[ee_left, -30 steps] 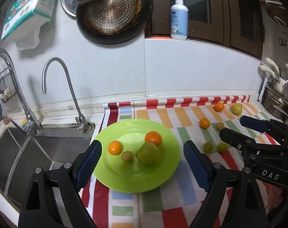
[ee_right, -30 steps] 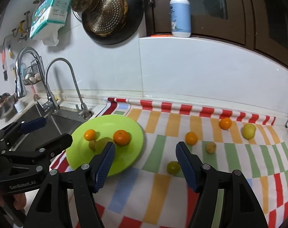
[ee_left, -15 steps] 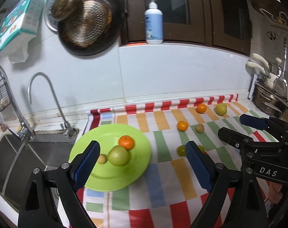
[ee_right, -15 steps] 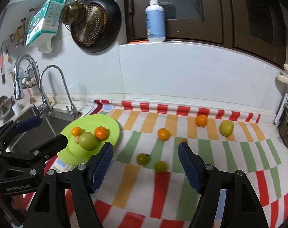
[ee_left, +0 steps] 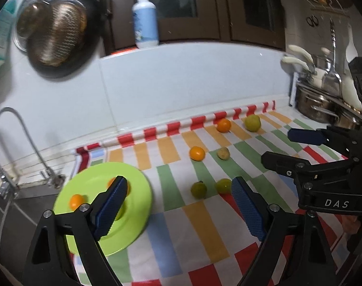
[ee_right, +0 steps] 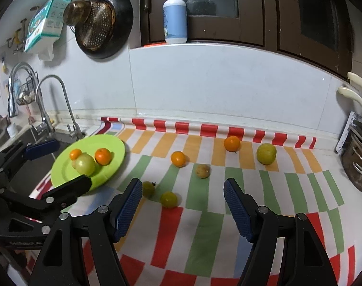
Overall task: Organize fruits
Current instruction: 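Move both open grippers back toward the small green tomatoes, then grasp a green tomato with the left gripper while the right grasps another, then carry both green tomatoes onto the green plate and open both grippers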
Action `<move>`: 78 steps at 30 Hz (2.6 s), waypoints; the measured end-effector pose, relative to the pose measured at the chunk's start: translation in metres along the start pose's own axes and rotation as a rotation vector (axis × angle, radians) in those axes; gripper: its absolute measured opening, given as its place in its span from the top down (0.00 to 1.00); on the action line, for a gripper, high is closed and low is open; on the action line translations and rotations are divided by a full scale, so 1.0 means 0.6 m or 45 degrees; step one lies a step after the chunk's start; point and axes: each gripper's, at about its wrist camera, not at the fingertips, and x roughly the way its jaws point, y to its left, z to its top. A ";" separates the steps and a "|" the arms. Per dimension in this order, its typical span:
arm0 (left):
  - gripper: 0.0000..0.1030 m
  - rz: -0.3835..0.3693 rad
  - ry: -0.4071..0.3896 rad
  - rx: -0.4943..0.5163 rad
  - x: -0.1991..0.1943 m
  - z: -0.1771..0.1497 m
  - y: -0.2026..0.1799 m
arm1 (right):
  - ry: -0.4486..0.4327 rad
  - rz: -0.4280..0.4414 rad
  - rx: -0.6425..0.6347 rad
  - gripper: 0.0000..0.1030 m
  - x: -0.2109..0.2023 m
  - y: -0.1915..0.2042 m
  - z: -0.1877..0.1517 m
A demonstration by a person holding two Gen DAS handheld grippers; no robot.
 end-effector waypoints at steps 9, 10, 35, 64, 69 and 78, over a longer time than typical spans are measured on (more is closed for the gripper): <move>0.37 -0.088 0.108 0.084 0.089 -0.020 0.003 | 0.123 0.024 -0.089 0.34 0.076 0.003 -0.022; 0.39 -0.099 0.117 0.091 0.095 -0.023 0.002 | 0.137 0.029 -0.094 0.37 0.084 0.004 -0.024; 0.72 -0.325 0.319 0.075 0.219 -0.027 -0.007 | 0.352 0.237 -0.044 0.70 0.212 -0.011 -0.043; 0.72 -0.098 0.188 -0.147 0.037 -0.030 0.047 | 0.164 0.243 -0.021 0.72 0.078 0.053 -0.010; 0.72 -0.047 0.160 -0.177 0.000 -0.043 0.077 | 0.139 0.278 -0.046 0.72 0.064 0.090 -0.004; 0.72 0.042 0.160 -0.205 -0.036 -0.070 0.146 | 0.130 0.356 -0.087 0.72 0.070 0.168 0.001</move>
